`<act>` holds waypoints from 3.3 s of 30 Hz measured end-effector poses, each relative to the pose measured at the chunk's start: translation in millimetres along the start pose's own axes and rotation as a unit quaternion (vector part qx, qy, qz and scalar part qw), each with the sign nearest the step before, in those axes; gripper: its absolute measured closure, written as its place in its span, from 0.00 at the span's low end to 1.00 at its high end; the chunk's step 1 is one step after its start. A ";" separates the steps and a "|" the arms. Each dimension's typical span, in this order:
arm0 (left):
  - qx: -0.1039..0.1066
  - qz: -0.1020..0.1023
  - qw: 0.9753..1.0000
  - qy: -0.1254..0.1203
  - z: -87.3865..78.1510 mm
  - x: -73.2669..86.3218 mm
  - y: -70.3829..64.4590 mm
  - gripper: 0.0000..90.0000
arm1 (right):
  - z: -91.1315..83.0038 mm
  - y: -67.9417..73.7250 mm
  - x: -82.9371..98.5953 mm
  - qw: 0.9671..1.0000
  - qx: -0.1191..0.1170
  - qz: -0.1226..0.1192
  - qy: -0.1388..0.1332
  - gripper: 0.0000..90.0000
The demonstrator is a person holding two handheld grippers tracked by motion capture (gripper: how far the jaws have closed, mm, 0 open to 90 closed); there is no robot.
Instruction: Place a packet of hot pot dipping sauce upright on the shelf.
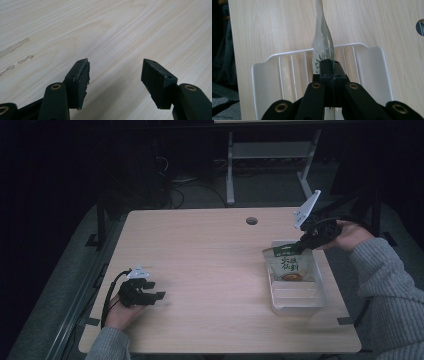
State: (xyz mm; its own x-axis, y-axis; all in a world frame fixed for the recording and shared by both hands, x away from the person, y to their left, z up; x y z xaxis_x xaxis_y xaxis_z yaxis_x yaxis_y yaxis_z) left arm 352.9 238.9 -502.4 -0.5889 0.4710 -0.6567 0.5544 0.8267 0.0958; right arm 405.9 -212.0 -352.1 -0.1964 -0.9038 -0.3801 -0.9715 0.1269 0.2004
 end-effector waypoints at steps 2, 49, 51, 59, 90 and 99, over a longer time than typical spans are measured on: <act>0.000 0.001 1.000 0.000 -0.2 -0.4 -0.6 0.43 | 1.2 0.4 1.9 1.000 0.002 0.002 0.000 0.99; 0.000 0.006 1.000 0.000 -1.8 -1.1 -3.0 0.41 | 6.5 -2.3 46.7 0.998 0.017 0.058 -0.026 0.99; 0.000 0.006 1.000 0.000 -1.8 -1.1 -2.9 0.41 | 6.5 -1.9 46.1 0.998 0.018 0.056 -0.024 0.98; 0.000 0.007 1.000 -0.001 -2.4 -1.5 -2.5 0.40 | 6.1 -0.2 44.8 0.998 0.018 0.063 -0.025 0.95; -0.002 0.002 1.000 -0.007 -7.4 -2.0 -0.6 0.39 | 1.1 13.0 17.9 0.997 0.033 0.054 -0.047 0.77; 0.003 0.005 1.000 -0.006 -7.9 -1.9 -3.6 0.39 | -6.2 22.3 11.3 0.996 0.047 0.056 -0.053 0.71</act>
State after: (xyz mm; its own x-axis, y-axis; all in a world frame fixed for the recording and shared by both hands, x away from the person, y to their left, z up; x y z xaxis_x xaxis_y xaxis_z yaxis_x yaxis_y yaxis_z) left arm 347.3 237.4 -495.6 -0.5757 0.4755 -0.6652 0.5640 0.8199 0.0979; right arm 382.8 -221.9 -346.3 -0.3132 -0.8342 -0.4538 -0.9496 0.2677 0.1633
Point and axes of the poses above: each handheld gripper's, and its own axes: z roughly forward along the jaws, x roughly out of its underside, y roughly to its left, the point moved 8 cm from there along z, roughly forward along the jaws, and after that the axes turned 13 degrees about -x, right-handed, at the moved point
